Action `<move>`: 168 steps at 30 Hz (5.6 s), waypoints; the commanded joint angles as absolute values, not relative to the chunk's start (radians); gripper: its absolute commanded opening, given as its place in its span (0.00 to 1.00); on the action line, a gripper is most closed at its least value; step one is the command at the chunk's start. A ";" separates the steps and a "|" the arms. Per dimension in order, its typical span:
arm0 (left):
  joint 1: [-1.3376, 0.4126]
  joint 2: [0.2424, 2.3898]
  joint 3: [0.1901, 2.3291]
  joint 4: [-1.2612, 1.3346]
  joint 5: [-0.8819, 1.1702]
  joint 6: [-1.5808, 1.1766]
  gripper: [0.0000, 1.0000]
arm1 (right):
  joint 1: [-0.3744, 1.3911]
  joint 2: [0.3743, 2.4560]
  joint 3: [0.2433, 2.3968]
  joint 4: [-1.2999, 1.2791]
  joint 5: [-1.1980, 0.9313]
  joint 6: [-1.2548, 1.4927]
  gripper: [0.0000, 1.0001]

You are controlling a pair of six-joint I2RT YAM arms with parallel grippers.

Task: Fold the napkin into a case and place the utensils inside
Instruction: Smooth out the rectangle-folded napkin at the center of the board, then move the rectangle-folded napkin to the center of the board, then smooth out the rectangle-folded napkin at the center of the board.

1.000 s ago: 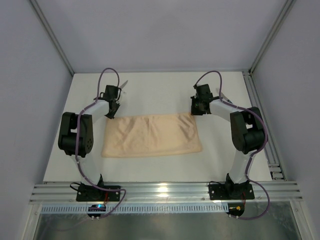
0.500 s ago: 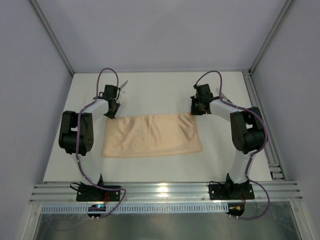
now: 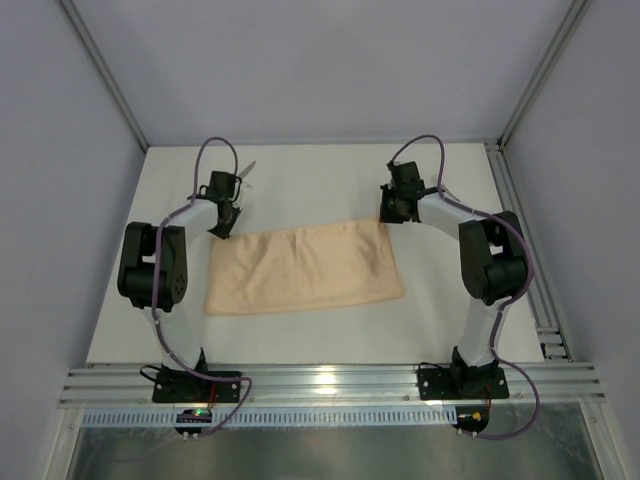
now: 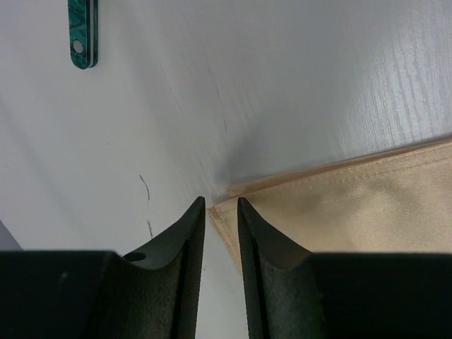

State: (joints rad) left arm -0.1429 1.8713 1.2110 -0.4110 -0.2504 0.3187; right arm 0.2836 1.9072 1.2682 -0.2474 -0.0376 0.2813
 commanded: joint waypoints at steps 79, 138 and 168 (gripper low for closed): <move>-0.268 1.495 0.910 -0.523 -0.230 0.285 0.34 | 0.434 1.552 0.854 -0.262 0.057 0.517 0.04; -0.267 1.646 0.752 -0.351 -0.287 0.357 0.28 | 0.324 1.620 0.746 -0.207 -0.012 0.486 0.04; -0.492 1.598 0.950 -0.372 -0.181 0.388 0.00 | 0.255 1.562 0.698 -0.175 -0.114 0.588 0.04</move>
State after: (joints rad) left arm -0.4538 1.5360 0.9688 -0.3927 -0.0872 0.3405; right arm 0.2485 1.5509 0.7143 -0.1276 -0.1528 0.5835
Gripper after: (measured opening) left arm 0.023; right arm 0.038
